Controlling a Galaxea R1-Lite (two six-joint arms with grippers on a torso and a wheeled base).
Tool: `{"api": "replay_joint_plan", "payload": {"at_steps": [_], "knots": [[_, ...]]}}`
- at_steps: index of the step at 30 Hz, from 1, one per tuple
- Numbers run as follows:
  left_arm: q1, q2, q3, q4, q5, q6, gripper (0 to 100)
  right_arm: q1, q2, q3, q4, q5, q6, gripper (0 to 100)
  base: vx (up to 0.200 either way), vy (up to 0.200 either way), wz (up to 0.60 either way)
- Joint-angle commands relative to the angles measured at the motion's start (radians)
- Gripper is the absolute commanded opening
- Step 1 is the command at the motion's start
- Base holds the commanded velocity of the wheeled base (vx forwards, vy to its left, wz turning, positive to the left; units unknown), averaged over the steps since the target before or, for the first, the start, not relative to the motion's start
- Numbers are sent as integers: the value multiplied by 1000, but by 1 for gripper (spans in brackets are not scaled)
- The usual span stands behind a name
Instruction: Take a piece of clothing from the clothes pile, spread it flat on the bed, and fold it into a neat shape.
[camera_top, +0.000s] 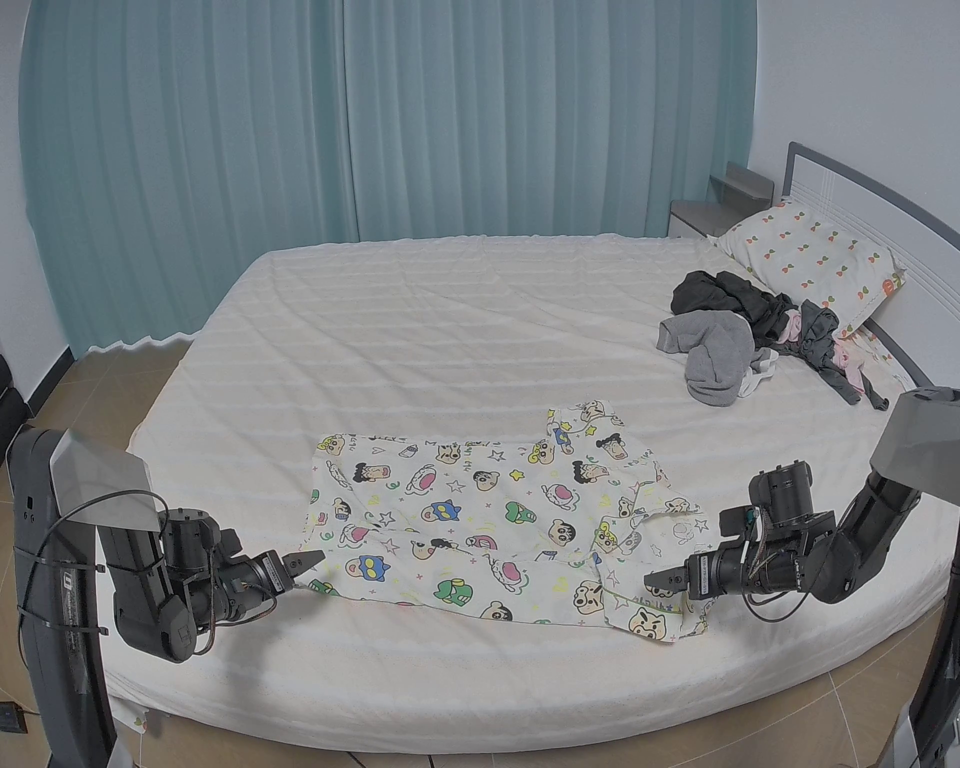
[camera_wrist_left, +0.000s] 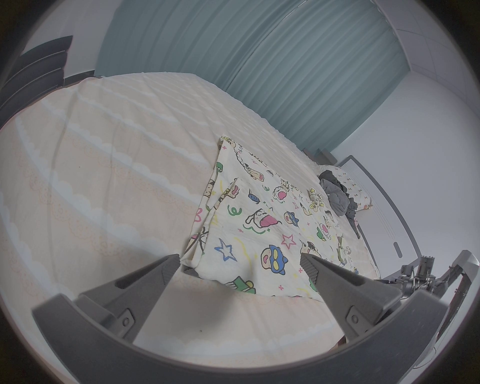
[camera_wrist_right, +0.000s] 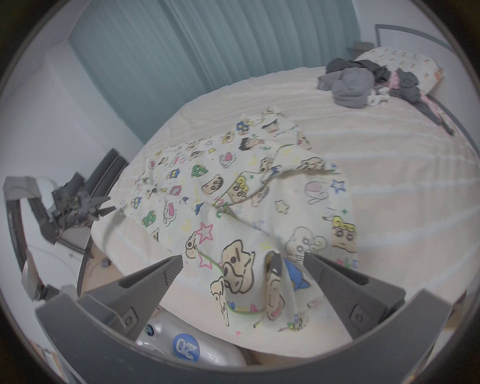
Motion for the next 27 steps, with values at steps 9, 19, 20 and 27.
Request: {"api": "replay_joint_plan", "payload": {"at_steps": [9, 19, 20, 27], "knots": [[1, 4, -1, 0, 0, 0, 100, -63, 177, -7, -179, 124, -54, 100, 0, 0, 0], [1, 4, -1, 0, 0, 0, 100, -70, 177, 1, -193, 205, -54, 0, 0, 0, 0], [1, 4, -1, 0, 0, 0, 100, -70, 177, 1, -193, 205, -54, 0, 0, 0, 0], [1, 4, -1, 0, 0, 0, 100, -80, 162, 4, -195, 222, -51, 0, 0, 0, 0]]}}
